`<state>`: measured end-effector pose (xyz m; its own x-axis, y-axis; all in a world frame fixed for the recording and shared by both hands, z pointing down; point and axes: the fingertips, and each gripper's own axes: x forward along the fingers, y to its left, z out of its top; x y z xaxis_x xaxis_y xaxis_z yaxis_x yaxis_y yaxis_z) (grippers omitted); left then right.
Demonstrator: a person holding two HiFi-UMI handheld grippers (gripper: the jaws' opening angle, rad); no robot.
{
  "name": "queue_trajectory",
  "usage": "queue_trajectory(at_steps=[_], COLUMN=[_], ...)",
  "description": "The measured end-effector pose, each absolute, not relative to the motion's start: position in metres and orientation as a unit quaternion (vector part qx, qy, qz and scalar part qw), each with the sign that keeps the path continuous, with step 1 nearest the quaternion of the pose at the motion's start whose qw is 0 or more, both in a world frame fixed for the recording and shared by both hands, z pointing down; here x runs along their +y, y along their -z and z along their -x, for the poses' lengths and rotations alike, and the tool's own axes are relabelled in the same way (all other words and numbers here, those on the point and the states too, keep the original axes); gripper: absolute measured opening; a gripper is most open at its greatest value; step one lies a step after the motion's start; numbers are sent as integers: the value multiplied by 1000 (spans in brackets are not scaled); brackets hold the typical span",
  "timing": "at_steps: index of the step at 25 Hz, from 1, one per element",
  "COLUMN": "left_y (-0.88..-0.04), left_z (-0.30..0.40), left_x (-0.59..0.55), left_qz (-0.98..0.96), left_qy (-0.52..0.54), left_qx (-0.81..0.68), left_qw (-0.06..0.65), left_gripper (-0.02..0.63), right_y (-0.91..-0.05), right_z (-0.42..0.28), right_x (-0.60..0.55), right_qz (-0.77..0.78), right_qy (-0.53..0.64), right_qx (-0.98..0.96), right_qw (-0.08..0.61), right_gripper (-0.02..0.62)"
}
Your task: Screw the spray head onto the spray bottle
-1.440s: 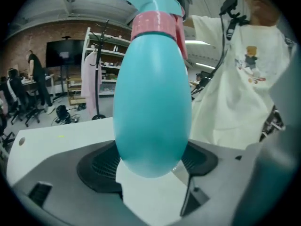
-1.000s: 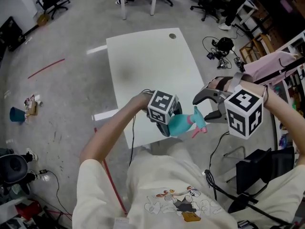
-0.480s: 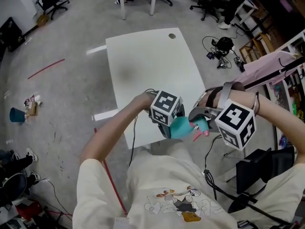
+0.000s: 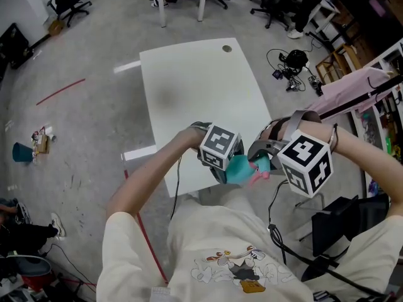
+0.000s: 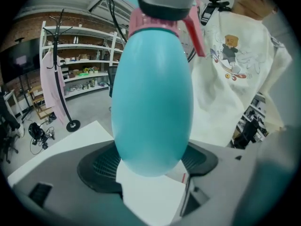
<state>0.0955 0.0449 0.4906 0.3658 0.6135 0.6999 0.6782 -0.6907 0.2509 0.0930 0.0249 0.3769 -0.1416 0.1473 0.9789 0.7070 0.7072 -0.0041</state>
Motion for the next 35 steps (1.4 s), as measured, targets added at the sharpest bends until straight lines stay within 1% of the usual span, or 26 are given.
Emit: queue_trajectory(at_steps=[6, 12, 18, 20, 21, 23, 25, 28, 32, 35], left_y=[-496, -503, -508, -510, -511, -515, -519, -524, -527, -526], left_z=[-105, -113, -113, -113, -112, -112, -112, -114, -116, -114], left_x=[13, -2, 1, -1, -2, -3, -4, -18, -45, -60], left_qz=[873, 891, 893, 895, 896, 900, 904, 919, 933, 937], left_qy=[400, 415, 414, 410, 408, 404, 401, 383, 358, 337], left_qx=[-279, -184, -178, -175, -172, -163, -147, -94, 4, 67], left_qw=[7, -6, -10, -7, -5, -4, -7, -18, -40, -66], left_gripper=[400, 400, 400, 400, 400, 400, 400, 400, 400, 400], right_y=[-383, -389, -393, -396, -397, -399, -395, -386, -384, -387], right_z=[-98, -104, -105, -106, -107, -113, -117, -118, -110, -108], right_x=[-3, -14, -11, -14, -17, -22, -27, -39, -63, -77], right_qz=[204, 157, 165, 161, 161, 159, 149, 100, -9, -65], right_qy=[151, 120, 130, 155, 176, 210, 214, 174, 97, 72], right_qx=[-754, -758, -758, -749, -739, -719, -718, -754, -822, -848], right_qw=[606, 622, 617, 623, 630, 643, 646, 625, 562, 521], right_gripper=[127, 127, 129, 130, 137, 172, 196, 198, 198, 197])
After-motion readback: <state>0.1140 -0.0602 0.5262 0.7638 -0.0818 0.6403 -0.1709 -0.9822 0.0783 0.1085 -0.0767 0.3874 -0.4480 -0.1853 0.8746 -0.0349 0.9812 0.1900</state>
